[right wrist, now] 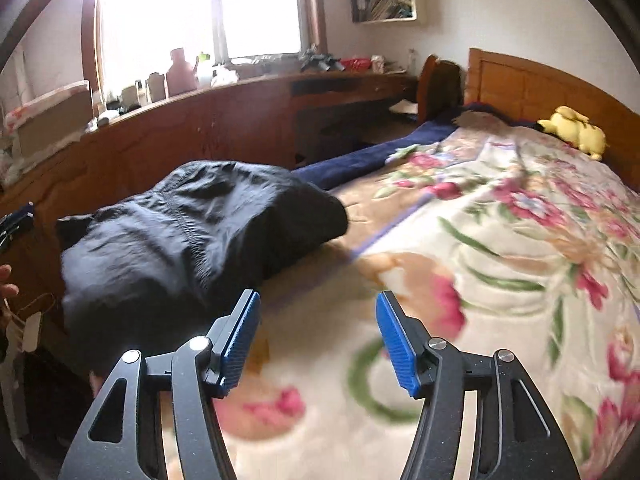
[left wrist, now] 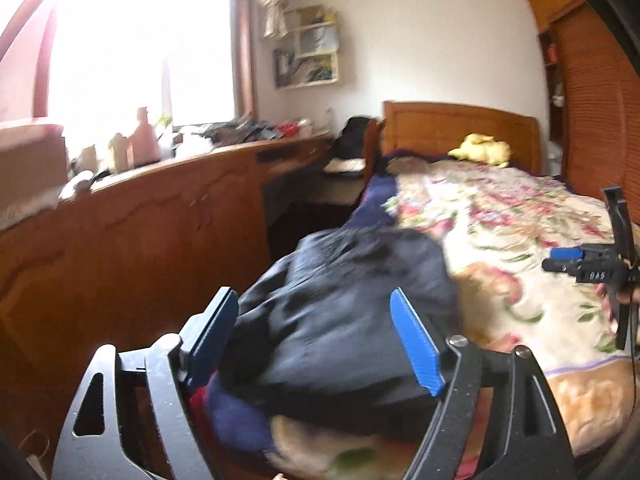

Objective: Fold large clothes
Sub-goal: 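Open both tools and draw them back from the placed bundle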

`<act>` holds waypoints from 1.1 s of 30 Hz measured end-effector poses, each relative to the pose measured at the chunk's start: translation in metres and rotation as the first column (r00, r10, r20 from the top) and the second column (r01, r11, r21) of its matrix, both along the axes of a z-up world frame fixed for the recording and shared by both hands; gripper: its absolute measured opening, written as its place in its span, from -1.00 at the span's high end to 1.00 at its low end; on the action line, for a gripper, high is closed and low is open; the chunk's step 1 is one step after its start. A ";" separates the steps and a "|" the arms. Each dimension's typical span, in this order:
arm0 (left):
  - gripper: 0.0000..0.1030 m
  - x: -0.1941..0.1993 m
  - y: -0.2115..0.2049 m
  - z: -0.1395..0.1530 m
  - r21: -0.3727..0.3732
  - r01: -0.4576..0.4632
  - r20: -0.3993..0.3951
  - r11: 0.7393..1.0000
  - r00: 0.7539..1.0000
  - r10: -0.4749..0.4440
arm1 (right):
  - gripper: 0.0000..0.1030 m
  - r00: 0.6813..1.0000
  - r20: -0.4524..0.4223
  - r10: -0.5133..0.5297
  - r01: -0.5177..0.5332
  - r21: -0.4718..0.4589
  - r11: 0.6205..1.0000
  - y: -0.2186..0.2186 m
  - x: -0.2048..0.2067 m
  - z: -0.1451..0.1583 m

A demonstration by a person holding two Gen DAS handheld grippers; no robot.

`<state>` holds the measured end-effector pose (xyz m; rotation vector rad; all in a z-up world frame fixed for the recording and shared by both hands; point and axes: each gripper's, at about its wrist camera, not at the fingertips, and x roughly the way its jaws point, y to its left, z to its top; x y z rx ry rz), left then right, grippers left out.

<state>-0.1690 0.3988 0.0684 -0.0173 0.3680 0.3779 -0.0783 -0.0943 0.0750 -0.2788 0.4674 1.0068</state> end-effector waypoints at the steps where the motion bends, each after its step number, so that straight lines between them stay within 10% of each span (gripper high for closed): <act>1: -0.59 0.004 -0.011 0.004 0.003 0.021 0.004 1.000 1.000 -0.021 | -0.24 1.000 0.005 -0.005 0.005 0.011 1.000 -0.012 -0.003 0.003; 9: -0.68 0.049 -0.105 0.024 0.005 0.158 0.005 0.987 0.987 -0.158 | -0.65 0.993 0.079 -0.090 0.082 0.093 0.992 -0.093 -0.061 0.023; 33: -0.71 0.140 -0.293 -0.002 -0.064 0.363 -0.030 0.930 0.930 -0.365 | -0.66 0.884 0.124 -0.450 0.425 0.189 0.885 -0.247 -0.086 0.020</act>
